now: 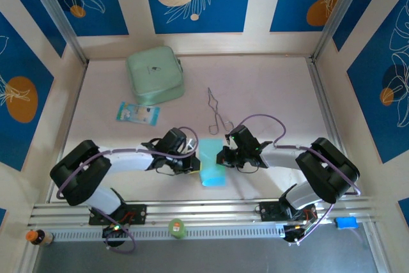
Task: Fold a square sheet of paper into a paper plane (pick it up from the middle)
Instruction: First fold a square sheet of paper at the bottom-center of the table.
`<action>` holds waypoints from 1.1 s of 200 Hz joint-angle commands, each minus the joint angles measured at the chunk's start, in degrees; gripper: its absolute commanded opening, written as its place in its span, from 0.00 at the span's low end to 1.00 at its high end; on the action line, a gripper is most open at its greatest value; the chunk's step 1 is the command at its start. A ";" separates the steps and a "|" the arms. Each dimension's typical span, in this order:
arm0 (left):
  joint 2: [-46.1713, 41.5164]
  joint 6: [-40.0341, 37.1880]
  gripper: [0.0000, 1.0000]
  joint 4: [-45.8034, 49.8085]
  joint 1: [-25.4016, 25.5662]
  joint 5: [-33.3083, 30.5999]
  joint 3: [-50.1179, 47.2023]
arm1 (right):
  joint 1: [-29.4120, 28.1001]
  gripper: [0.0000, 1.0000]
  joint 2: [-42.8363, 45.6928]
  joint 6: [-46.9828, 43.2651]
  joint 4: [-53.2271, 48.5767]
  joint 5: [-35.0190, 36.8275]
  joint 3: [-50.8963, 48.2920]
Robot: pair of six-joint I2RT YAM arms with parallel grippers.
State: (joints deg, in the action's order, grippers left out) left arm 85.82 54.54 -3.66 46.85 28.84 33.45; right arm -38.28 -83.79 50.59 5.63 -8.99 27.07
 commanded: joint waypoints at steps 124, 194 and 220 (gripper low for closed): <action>5.35 -0.14 0.00 -2.11 4.39 -0.66 -5.65 | -0.21 0.00 -1.74 -0.05 -6.68 4.36 -2.26; -2.19 2.73 0.00 -2.92 4.85 -0.72 -2.31 | -0.30 0.00 -1.65 0.30 -6.63 4.68 -2.39; -0.78 5.23 0.00 -6.76 4.85 -0.30 -1.17 | -0.30 0.00 -1.56 0.27 -6.86 4.75 -2.31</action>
State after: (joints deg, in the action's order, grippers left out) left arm 84.58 56.75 -6.96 51.20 28.40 30.41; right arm -38.46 -83.79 50.61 5.65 -8.97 27.07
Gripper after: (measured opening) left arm 0.041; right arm 0.042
